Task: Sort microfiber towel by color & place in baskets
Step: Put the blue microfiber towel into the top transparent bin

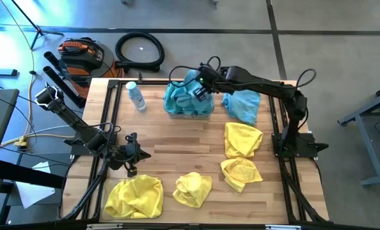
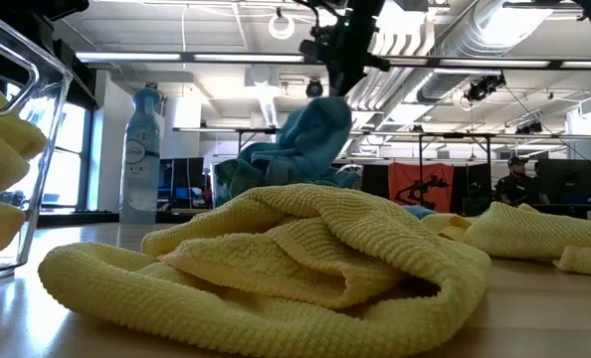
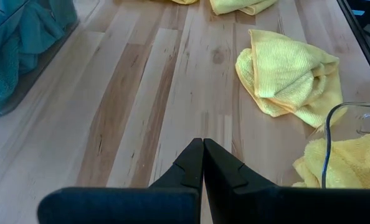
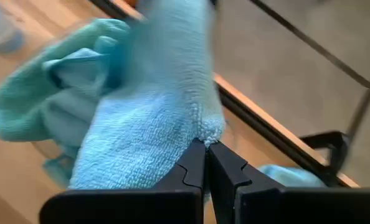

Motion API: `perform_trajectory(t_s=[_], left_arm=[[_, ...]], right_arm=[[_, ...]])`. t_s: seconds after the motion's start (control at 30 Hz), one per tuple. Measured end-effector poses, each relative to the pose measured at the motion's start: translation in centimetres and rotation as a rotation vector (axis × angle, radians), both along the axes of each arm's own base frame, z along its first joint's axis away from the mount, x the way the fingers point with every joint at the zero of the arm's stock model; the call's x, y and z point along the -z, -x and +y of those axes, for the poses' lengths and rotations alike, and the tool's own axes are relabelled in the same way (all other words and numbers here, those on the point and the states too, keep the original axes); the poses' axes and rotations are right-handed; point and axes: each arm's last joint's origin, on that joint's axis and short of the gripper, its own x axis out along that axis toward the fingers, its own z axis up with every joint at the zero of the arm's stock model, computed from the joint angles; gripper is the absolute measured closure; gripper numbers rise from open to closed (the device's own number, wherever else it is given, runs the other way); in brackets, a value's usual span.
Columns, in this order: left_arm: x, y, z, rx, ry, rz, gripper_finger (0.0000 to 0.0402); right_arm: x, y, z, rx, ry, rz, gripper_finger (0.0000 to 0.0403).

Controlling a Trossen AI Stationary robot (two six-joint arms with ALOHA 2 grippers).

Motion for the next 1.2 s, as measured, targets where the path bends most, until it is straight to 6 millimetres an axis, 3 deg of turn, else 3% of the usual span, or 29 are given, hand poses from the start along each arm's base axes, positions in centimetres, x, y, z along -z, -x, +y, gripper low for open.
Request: perform_trajectory(t_s=[0.13, 0.27, 0.63, 0.77, 0.9, 1.2], left_arm=[[0.0, -0.1, 0.1, -0.001, -0.007, -0.001, 0.0401], [0.0, -0.2, 0.3, -0.015, -0.006, -0.003, 0.0401], [0.0, -0.3, 0.4, -0.018, -0.003, 0.004, 0.0401], [0.0, -0.3, 0.4, -0.018, -0.003, 0.004, 0.0401], [0.0, -0.3, 0.4, -0.018, -0.004, 0.005, 0.0401], [0.0, -0.3, 0.4, -0.018, -0.002, 0.006, 0.0401]], right_arm=[[0.7, -1.7, -0.5, -0.068, -0.025, -0.086, 0.0402], [3.0, -4.3, -1.2, -0.147, -0.065, -0.14, 0.0402], [15.5, -8.7, -4.1, -0.132, -0.224, 0.024, 0.0402], [18.6, -9.3, -4.3, -0.105, -0.249, 0.067, 0.0402], [18.9, -9.7, -3.6, -0.107, -0.215, 0.083, 0.0386], [14.2, -10.3, -3.1, -0.09, -0.271, 0.057, 0.0303]])
